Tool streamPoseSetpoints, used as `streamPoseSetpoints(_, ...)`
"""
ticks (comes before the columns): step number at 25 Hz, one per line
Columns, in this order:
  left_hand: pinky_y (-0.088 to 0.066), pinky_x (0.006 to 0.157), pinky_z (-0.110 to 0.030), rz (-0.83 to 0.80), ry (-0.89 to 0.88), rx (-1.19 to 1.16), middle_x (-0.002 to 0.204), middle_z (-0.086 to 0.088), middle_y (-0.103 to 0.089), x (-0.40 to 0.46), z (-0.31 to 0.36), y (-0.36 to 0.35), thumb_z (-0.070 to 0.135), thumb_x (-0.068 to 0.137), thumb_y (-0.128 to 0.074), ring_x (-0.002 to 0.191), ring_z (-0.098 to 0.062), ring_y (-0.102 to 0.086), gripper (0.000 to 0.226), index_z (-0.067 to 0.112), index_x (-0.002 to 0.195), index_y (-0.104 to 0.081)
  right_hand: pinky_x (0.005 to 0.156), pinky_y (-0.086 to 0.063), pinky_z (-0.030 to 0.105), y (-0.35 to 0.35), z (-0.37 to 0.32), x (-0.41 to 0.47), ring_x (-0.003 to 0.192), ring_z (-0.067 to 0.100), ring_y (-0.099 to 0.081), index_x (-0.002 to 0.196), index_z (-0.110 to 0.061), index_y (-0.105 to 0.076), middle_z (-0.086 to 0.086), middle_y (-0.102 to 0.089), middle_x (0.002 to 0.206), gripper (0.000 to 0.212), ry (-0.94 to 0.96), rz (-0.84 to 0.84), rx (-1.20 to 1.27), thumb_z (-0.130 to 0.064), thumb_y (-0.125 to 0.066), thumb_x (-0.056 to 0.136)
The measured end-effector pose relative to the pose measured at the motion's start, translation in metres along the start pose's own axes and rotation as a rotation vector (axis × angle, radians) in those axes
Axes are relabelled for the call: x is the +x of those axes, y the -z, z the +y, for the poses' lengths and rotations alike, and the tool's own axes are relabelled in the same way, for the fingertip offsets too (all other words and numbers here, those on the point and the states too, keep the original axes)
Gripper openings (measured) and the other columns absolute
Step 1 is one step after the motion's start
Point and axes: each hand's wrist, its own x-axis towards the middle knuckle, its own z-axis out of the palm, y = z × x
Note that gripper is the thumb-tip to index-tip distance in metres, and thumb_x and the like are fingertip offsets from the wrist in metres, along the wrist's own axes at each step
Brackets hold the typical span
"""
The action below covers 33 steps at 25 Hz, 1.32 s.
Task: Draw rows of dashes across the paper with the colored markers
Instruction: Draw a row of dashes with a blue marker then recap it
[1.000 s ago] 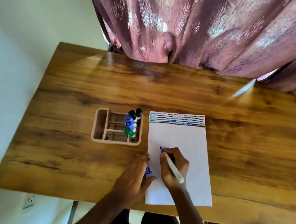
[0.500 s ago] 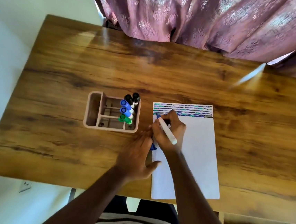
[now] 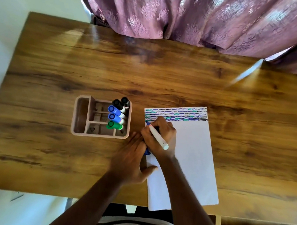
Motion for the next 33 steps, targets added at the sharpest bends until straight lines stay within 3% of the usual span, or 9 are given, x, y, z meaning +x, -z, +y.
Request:
streamPoseSetpoints(4,-0.031,0.121,-0.035,0.000,0.035,0.011,0.137,-0.013,-0.061,-0.0009,0.0020,0.0031,0.062,0.076,-0.071,0.133,-0.029,-0.052,0.080,0.004,0.130,-0.058,0.050,-0.047,0.041,-0.0038,0.0047,-0.0029,0.058,0.025,-0.054,0.074,-0.007,-0.054,0.006,-0.065,0.070,0.026,0.009,-0.015,-0.031,-0.021,-0.077,0.077)
streamPoseSetpoints(14,-0.038,0.118,-0.041,-0.005,0.046,0.006,0.139,-0.014,-0.060,-0.0018,0.0013,0.0004,0.062,0.075,-0.072,0.135,-0.031,-0.052,0.082,0.003,0.131,-0.057,0.050,-0.051,0.041,-0.0054,0.0043,-0.0036,0.064,0.025,-0.057,0.076,-0.009,-0.055,0.006,-0.066,0.073,0.026,-0.019,-0.042,-0.042,-0.023,-0.077,0.077)
streamPoseSetpoints(33,-0.037,0.117,-0.043,-0.064,0.058,-0.001,0.144,-0.013,-0.056,-0.0015,0.0012,0.0005,0.065,0.077,-0.068,0.139,-0.029,-0.047,0.083,0.005,0.133,-0.057,0.051,-0.056,0.040,-0.0053,0.0011,-0.0031,0.070,0.024,-0.063,0.081,-0.010,-0.058,0.007,-0.070,0.082,0.028,-0.125,-0.044,-0.048,-0.030,-0.076,0.077)
